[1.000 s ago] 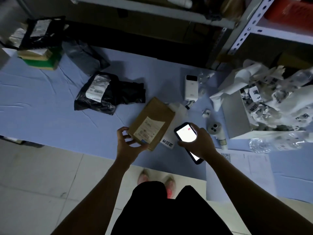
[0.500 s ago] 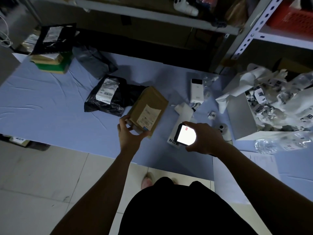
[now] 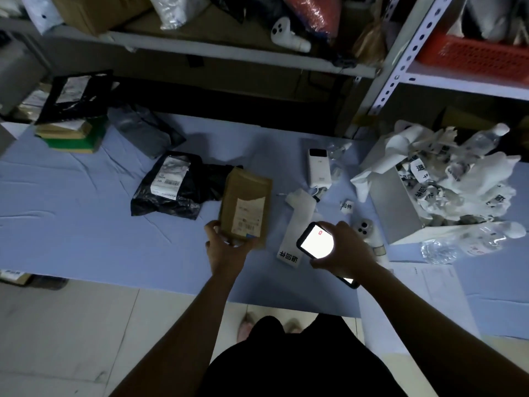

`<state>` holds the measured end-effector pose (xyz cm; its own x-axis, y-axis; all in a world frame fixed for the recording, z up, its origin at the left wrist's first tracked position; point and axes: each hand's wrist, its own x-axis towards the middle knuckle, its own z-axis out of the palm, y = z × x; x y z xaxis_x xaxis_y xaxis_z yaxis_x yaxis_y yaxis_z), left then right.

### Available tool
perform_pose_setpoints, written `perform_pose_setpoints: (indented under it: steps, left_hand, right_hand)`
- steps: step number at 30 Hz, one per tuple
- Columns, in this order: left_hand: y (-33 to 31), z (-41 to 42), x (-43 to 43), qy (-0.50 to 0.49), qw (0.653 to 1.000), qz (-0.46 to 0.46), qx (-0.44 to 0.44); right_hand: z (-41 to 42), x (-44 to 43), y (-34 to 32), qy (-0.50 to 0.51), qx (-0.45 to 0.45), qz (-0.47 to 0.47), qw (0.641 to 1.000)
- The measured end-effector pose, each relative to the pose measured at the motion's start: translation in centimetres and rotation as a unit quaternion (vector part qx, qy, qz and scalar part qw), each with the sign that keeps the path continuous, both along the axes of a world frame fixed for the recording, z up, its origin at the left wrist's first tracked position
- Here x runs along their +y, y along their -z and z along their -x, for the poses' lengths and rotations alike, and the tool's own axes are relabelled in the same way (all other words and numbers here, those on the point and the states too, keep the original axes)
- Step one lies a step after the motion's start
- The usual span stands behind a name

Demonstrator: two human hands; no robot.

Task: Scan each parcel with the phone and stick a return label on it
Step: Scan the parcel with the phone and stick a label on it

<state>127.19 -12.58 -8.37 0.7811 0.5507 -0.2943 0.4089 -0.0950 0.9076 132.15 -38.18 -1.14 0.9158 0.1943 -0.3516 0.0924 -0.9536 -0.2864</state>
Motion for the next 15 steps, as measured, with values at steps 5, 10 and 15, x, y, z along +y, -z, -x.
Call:
perform_pose_setpoints:
  steps: [5,10,15]
  left_hand:
    - [-0.6,-1.3,-0.8,0.034,0.991,-0.035,0.124]
    - [-2.1,-2.3,-3.2,0.064,0.936,-0.319,0.138]
    - [-3.1,-3.8,-7.3,0.195,0.869,-0.446,0.084]
  right_hand:
    - [0.6,-2.1,3.8,0.137,-0.001,-0.004,0.991]
    - [0.6,-4.0,6.8,0.206,0.021,0.011,0.978]
    - [-0.2,-5.1,8.5,0.222,0.034,0.021,0.974]
